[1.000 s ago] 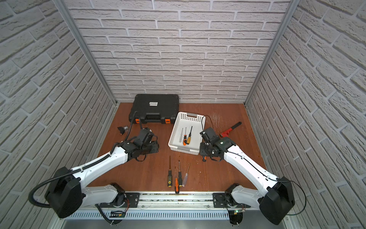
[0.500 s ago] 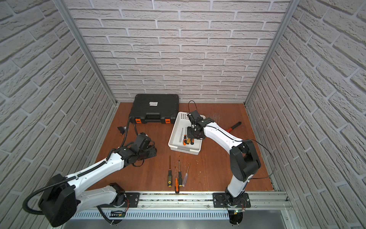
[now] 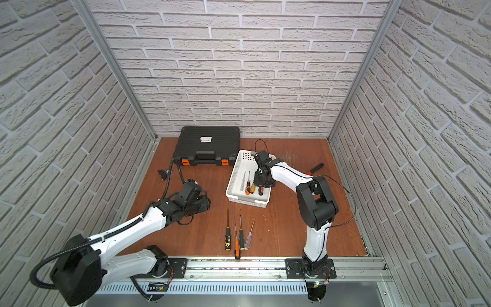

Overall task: Put the screwdriver in the bin
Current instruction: 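Carry the orange-handled screwdriver over the basket with the right gripper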

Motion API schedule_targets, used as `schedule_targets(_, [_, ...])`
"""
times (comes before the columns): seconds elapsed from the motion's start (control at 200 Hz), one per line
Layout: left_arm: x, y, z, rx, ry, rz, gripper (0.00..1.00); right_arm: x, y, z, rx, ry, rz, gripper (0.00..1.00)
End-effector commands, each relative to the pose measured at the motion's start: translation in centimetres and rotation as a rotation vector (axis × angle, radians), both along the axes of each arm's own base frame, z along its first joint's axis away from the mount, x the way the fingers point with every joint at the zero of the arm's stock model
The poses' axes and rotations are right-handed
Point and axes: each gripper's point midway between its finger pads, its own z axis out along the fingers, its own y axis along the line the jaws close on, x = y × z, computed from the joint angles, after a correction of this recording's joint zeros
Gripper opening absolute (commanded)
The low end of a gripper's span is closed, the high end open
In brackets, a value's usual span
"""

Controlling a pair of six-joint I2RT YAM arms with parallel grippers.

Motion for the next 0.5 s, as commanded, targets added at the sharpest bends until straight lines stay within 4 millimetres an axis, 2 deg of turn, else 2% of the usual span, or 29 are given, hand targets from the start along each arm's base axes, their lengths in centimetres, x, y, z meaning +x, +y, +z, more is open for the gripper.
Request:
schedule_targets(0.0, [0.4,-0.1,0.4,-0.017,-0.037,0.005,0.59,1.3,0.7,0.4,0.028,-0.027,-0.016,0.06])
schedule_targets(0.255, [0.5,0.2,0.6,-0.024,-0.047,0.016,0.59,1.3,0.7,-0.8,0.016,-0.003,-0.018,0.08])
schedule_targets(0.43, [0.7,0.0,1.0,-0.025,-0.054,0.004,0.60,1.3,0.7,-0.7,0.019,-0.006,-0.013,0.26])
schedule_targets(0.495, [0.7,0.0,1.1,-0.020,-0.054,0.000,0.60,1.4,0.7,-0.4,0.014,-0.013,-0.008,0.31])
